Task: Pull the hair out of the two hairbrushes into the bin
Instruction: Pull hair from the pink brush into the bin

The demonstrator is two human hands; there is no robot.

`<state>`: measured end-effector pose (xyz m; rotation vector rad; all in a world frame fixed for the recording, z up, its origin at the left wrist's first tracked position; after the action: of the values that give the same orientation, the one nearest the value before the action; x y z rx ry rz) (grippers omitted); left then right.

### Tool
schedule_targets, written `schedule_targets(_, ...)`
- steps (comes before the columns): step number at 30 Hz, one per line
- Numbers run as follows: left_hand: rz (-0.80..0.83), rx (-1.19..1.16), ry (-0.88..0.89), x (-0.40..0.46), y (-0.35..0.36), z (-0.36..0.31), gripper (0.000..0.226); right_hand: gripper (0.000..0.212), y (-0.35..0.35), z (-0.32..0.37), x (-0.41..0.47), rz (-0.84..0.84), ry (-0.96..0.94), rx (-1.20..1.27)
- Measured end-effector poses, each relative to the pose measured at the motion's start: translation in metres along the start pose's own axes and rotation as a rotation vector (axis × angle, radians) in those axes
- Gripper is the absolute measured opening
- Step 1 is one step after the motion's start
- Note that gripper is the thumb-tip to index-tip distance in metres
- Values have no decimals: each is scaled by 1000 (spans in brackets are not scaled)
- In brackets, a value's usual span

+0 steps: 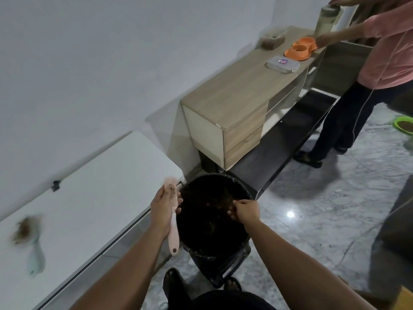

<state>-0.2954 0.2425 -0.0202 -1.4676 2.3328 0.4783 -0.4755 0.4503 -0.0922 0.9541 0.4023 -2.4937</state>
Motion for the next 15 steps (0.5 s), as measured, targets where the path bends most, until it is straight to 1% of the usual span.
schedule_targets(1, 0, 5, -13, 0, 0, -1, 35, 16, 0, -1, 3, 1, 16, 28)
schedule_targets(2, -4, 42, -28, -1, 0, 0, 35, 24, 3, 0, 5, 32, 7, 14)
schedule_targets(3, -11, 88, -43, -4, 1, 3, 36, 42, 10, 3, 5, 97, -19, -59)
schedule_targets(5, -22, 162, -68, -9, 5, 12, 39, 95, 24, 9, -1, 248, -45, -321)
schedule_targets(6, -18, 196, -71, -12, 7, 15, 41, 110, 30, 11, -6, 302, -59, -450)
schedule_targets(7, 1, 226, -75, -16, 9, 17, 43, 115, 35, 16, -14, 325, -86, -547)
schedule_targets(9, 70, 242, -95, -21, 15, 21, 44, 114, 47, 26, -25, 332, -227, -624)
schedule_targets(11, 130, 225, -118, -25, 23, 22, 42, 109, 62, 33, -37, 383, -380, -551)
schedule_targets(12, 148, 234, -108, -27, 26, 21, 41, 96, 70, 32, -43, 437, -428, -476)
schedule_targets(13, 154, 252, -77, -29, 28, 19, 38, 73, 76, 31, -49, 476, -451, -415)
schedule_targets(14, 151, 264, -33, -31, 30, 15, 35, 44, 79, 29, -51, 461, -451, -377)
schedule_targets(15, 139, 271, 15, -33, 30, 11, 31, 21, 78, 28, -51, 414, -426, -343)
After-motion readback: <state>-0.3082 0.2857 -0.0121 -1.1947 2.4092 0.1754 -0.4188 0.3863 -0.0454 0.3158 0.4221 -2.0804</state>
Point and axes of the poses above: each hand's wrist, its own x-axis towards the middle knuckle, its own y-axis out of the palm, z = x × y, the point moved 5 cm from there along x, towards the middle knuckle, and after that the axes turned 2 degrees about z, right-handed, at the moved point
